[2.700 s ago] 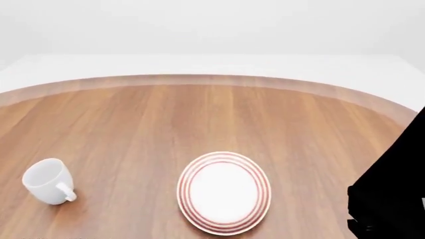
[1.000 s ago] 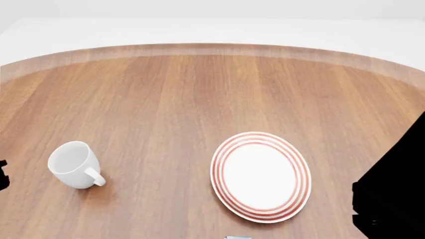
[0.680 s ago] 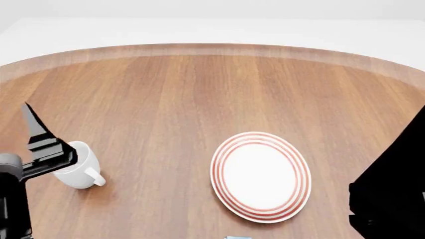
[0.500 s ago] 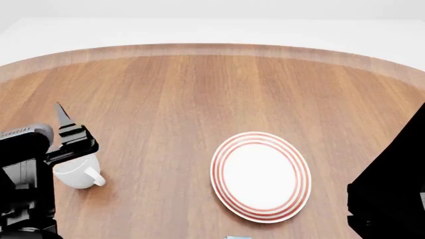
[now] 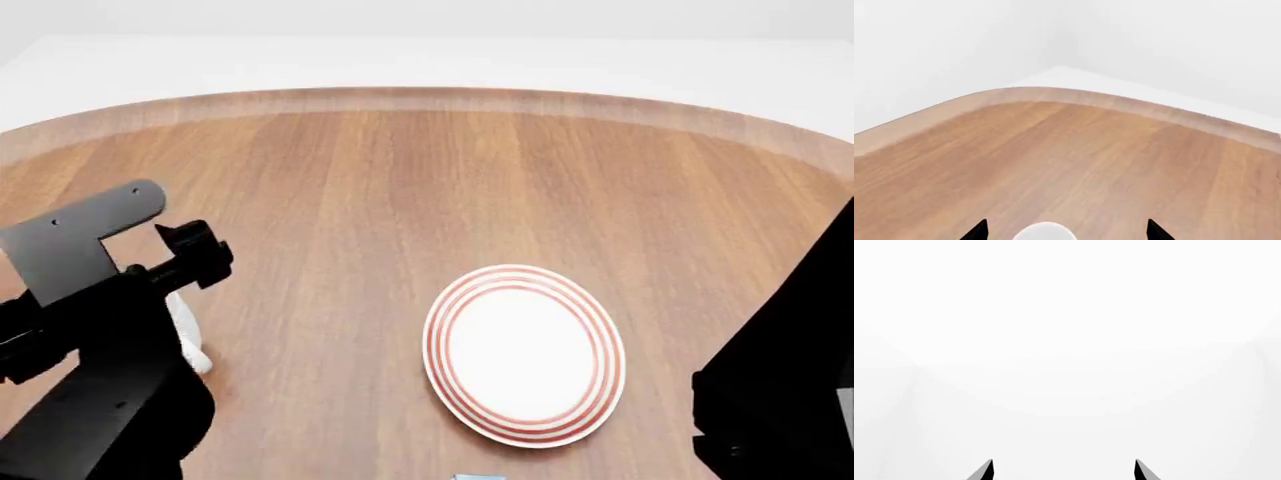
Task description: Pick up the white mug and put it on the plate, and put the chocolate pudding to the right of the plate.
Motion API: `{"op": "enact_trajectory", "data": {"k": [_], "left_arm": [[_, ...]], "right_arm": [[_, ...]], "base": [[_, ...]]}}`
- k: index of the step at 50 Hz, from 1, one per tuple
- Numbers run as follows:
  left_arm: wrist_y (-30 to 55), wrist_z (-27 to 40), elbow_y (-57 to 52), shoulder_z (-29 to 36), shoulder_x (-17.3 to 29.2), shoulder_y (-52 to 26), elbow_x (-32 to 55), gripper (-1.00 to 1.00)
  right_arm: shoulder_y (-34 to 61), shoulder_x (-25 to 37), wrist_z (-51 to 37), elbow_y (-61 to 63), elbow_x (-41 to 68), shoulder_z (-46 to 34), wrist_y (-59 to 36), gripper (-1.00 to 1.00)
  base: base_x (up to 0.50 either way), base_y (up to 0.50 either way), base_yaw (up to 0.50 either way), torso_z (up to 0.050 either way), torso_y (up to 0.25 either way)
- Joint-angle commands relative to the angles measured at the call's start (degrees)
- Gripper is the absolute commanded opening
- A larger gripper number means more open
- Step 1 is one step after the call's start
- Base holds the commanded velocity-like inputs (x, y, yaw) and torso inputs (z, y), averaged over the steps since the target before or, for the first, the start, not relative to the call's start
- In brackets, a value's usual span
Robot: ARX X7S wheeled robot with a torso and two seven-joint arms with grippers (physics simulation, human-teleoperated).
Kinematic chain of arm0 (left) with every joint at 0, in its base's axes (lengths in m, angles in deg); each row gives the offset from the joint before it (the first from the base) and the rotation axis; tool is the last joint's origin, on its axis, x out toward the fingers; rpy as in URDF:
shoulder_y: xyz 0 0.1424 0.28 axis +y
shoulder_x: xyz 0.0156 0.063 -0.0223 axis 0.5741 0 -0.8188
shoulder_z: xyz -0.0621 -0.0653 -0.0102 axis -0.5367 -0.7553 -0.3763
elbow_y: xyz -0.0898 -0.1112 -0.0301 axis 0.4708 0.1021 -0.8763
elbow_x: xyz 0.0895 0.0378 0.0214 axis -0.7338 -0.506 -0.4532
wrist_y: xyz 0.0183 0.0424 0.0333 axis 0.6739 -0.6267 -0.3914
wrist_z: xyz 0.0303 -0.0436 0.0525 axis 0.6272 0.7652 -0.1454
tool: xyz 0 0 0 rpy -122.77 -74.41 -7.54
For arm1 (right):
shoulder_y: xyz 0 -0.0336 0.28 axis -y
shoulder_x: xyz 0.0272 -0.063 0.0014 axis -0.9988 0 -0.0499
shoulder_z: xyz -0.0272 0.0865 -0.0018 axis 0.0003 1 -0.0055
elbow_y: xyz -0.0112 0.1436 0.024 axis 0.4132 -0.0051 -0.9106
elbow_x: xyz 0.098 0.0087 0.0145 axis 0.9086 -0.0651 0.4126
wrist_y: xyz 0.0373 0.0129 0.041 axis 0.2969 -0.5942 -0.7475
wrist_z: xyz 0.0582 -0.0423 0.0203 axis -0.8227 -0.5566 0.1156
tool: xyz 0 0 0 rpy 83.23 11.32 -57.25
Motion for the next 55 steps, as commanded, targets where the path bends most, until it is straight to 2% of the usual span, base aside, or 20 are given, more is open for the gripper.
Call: {"op": "enact_trajectory", "data": {"k": [1, 15, 29, 42, 55], "left_arm": [[0.05, 15.10, 10.87, -1.91, -4.34, -4.72, 4.42, 1.00], [-8.03, 24.62, 24.46, 3.47, -3.92, -8.19, 9.13, 1.00], [-13.99, 30.07, 31.82, 4.27, -3.62, -7.64, 12.79, 1.00], [-19.17, 30.43, 36.32, 6.09, -2.56, -5.45, 13.64, 1.00], [-26.03, 26.81, 42.97, 9.20, -2.20, -4.88, 13.54, 1.00]], "right_arm": [[-0.02, -0.73, 0.74, 0.42, -0.98, 0.82, -0.35, 1.00], [-0.12, -0.58, 0.69, -0.02, -1.03, 0.03, 0.20, 1.00], [-0.59, -0.22, 0.45, 0.14, -0.90, -0.33, 0.45, 1.00], [-0.73, -0.03, 0.29, -0.08, -1.15, -0.98, 0.61, 1.00], [-0.94, -0.01, 0.38, -0.83, -1.36, -1.84, 1.21, 1.00]], "base": [[0.00, 0.00, 0.00, 0.000, 0.000], [0.00, 0.00, 0.00, 0.000, 0.000], [0.00, 0.00, 0.00, 0.000, 0.000], [0.00, 0.00, 0.00, 0.000, 0.000], [0.00, 0.00, 0.00, 0.000, 0.000]]}}
